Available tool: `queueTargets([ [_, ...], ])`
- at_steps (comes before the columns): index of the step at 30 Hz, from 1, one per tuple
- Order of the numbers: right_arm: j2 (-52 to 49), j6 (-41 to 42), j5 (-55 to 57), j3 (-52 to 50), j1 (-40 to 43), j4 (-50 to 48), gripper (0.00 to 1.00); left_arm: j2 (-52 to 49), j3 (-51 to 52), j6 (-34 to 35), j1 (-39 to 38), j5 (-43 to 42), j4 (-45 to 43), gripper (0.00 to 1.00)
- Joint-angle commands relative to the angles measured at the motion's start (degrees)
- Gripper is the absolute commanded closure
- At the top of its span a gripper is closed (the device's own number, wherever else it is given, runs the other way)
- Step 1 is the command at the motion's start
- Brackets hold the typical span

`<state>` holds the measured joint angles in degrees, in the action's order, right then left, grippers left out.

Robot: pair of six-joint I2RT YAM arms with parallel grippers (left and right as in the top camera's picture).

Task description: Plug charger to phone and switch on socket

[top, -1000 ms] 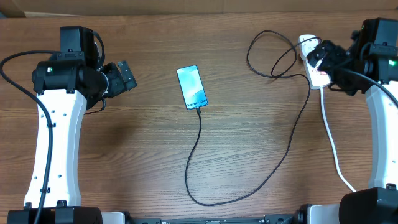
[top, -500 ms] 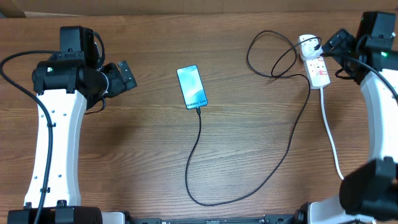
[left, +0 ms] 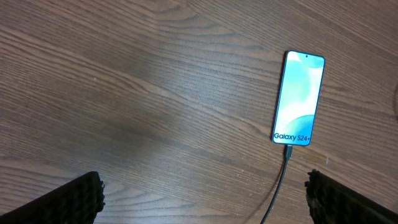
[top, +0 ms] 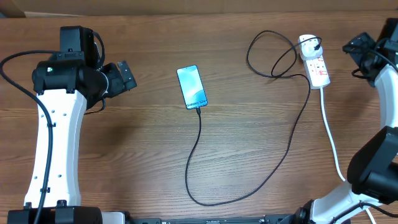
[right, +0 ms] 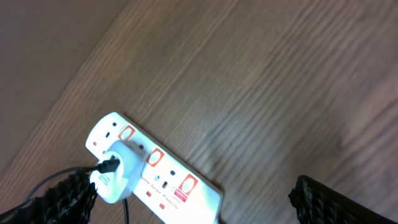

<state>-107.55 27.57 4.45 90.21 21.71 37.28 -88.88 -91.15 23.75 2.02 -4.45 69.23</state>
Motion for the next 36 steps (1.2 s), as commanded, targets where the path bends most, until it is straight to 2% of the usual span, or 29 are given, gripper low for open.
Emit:
queueTargets([
  [1, -3.8, -6.8, -4.5, 0.9, -0.9, -1.5, 0.0, -0.3, -0.1, -1.0, 0.2, 0.4, -0.1, 0.0],
  [8, -9.9, -11.2, -4.1, 0.9, -1.2, -6.6, 0.0, -0.3, -0.1, -1.0, 0.2, 0.4, -0.1, 0.0],
  [31, -15.9, -11.6, 1.9, 0.9, -1.8, -12.3, 0.0, -0.3, -0.1, -1.0, 0.2, 0.4, -0.1, 0.0],
  [36, -16.3, -19.1, -3.7, 0.9, -1.8, -12.3, 0.0, -0.3, -0.1, -1.0, 0.2, 0.4, -0.1, 0.0],
])
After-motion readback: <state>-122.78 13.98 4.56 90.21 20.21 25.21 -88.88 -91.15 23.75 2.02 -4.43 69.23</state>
